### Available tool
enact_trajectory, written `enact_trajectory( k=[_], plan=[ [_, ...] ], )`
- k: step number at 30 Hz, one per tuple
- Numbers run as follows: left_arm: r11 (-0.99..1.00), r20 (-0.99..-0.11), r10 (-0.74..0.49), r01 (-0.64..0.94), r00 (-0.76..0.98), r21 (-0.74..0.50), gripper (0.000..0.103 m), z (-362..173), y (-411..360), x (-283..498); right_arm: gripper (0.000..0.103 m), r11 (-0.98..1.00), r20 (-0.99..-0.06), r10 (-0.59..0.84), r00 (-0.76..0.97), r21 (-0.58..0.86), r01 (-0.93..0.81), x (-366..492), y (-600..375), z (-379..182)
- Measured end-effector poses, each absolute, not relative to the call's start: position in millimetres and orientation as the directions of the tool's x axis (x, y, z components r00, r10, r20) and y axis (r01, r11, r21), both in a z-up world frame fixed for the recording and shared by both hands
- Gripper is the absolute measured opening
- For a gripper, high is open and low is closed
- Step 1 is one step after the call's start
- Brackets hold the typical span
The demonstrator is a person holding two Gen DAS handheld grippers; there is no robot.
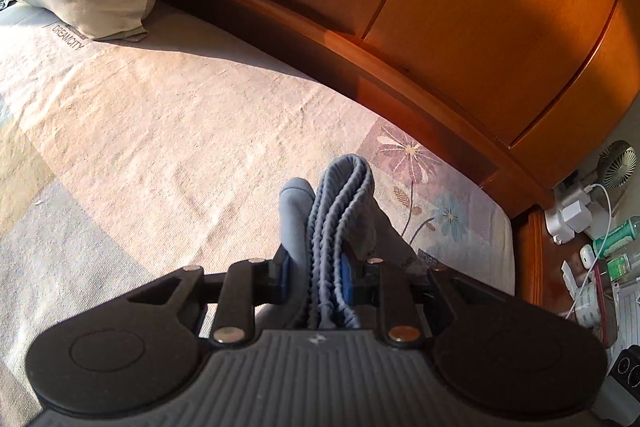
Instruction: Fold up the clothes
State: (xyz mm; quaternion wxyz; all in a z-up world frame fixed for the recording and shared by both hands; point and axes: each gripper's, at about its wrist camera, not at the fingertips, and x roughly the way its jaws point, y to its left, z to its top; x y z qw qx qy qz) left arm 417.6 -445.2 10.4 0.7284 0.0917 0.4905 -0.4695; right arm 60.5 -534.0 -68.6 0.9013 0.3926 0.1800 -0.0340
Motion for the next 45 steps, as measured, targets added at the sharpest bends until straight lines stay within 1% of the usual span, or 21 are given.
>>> enact_trajectory(
  k=[3,4,5,9,10,11,13,14,15,16,17,18,20,21,27,32,35,36,38,42,45],
  plan=[
    [0.577,-0.812,-0.574,0.754,0.103,-0.313,0.024,-2.1,-447.6,424.9,0.010,0.681,-0.358,0.078,0.930,0.701,0.213,58.7,-532.9,-74.5],
    [0.597,-0.816,-0.564,0.747,0.130,-0.294,0.030,-4.2,-447.2,427.7,0.010,0.678,-0.360,0.078,0.930,0.703,0.216,58.1,-532.6,-76.5],
    [0.621,-0.816,-0.553,0.736,0.166,-0.271,0.031,-4.6,-445.4,430.3,0.010,0.675,-0.363,0.077,0.929,0.705,0.219,57.6,-532.2,-78.4],
    [0.668,-0.773,-0.545,0.725,0.324,-0.167,0.031,12.8,-432.9,430.9,0.010,0.667,-0.368,0.079,0.926,0.710,0.226,56.4,-532.8,-84.1],
    [0.673,-0.764,-0.545,0.723,0.346,-0.154,0.033,18.4,-429.7,429.4,0.010,0.658,-0.368,0.081,0.926,0.718,0.227,56.1,-533.7,-86.1],
    [0.665,-0.763,-0.550,0.731,0.340,-0.154,0.038,22.1,-427.7,425.7,0.012,0.650,-0.368,0.084,0.926,0.724,0.229,55.7,-534.6,-88.1],
    [0.627,-0.765,-0.567,0.762,0.306,-0.160,0.040,27.4,-424.5,413.0,0.016,0.633,-0.368,0.089,0.926,0.739,0.232,55.0,-536.4,-92.1],
    [0.602,-0.766,-0.576,0.782,0.285,-0.161,0.040,27.9,-423.5,403.1,0.022,0.615,-0.363,0.097,0.927,0.754,0.231,53.3,-537.7,-94.8],
    [0.574,-0.767,-0.586,0.801,0.261,-0.166,0.040,27.1,-421.9,391.0,0.032,0.592,-0.357,0.106,0.928,0.773,0.230,51.0,-539.5,-97.9],
    [0.547,-0.765,-0.600,0.819,0.235,-0.177,0.042,24.5,-420.0,377.6,0.039,0.565,-0.350,0.115,0.930,0.793,0.229,47.8,-541.2,-101.8],
    [0.520,-0.763,-0.612,0.832,0.207,-0.191,0.045,19.5,-417.3,364.1,0.054,0.530,-0.342,0.124,0.931,0.816,0.229,44.5,-543.0,-107.5],
    [0.495,-0.761,-0.624,0.843,0.178,-0.209,0.046,12.7,-413.5,349.7,0.063,0.495,-0.334,0.132,0.933,0.838,0.230,41.3,-544.8,-113.2],
    [0.462,-0.753,-0.644,0.853,0.135,-0.243,0.049,-3.6,-405.9,323.5,0.066,0.421,-0.316,0.148,0.937,0.878,0.229,34.7,-548.4,-124.7],
    [0.450,-0.751,-0.650,0.855,0.115,-0.259,0.049,-12.8,-402.7,311.6,0.071,0.382,-0.306,0.155,0.939,0.895,0.229,31.4,-550.2,-130.4],
    [0.440,-0.750,-0.660,0.829,0.040,-0.344,0.049,-60.0,-389.5,278.1,0.075,0.273,-0.282,0.057,0.958,0.927,0.257,31.0,-566.9,-144.5],
    [0.448,-0.727,-0.686,0.796,0.015,-0.407,0.049,-63.7,-381.4,283.2,0.075,0.200,-0.273,-0.048,0.961,0.940,0.277,33.7,-581.8,-152.7],
    [0.442,-0.737,-0.676,0.810,0.019,-0.385,0.052,-60.9,-382.6,279.8,0.073,0.318,-0.283,-0.123,0.951,0.897,0.307,33.7,-588.8,-137.7],
    [0.439,-0.739,-0.674,0.817,0.023,-0.375,0.052,-59.7,-382.8,277.4,0.064,0.356,-0.283,-0.147,0.948,0.879,0.318,33.6,-591.2,-132.7],
    [0.428,-0.739,-0.672,0.835,0.040,-0.344,0.057,-56.7,-382.7,272.2,0.056,0.448,-0.308,-0.197,0.931,0.816,0.365,32.2,-593.5,-122.4],
    [0.434,-0.738,-0.667,0.859,0.103,-0.272,0.057,-47.9,-380.8,270.6,0.056,0.559,-0.438,-0.320,0.840,0.629,0.541,24.1,-594.2,-109.9],
    [0.444,-0.704,-0.693,0.861,0.154,-0.249,0.061,-35.9,-380.3,284.6,0.059,0.675,-0.414,-0.368,0.833,0.497,0.545,22.2,-580.7,-90.0]
  ],
)
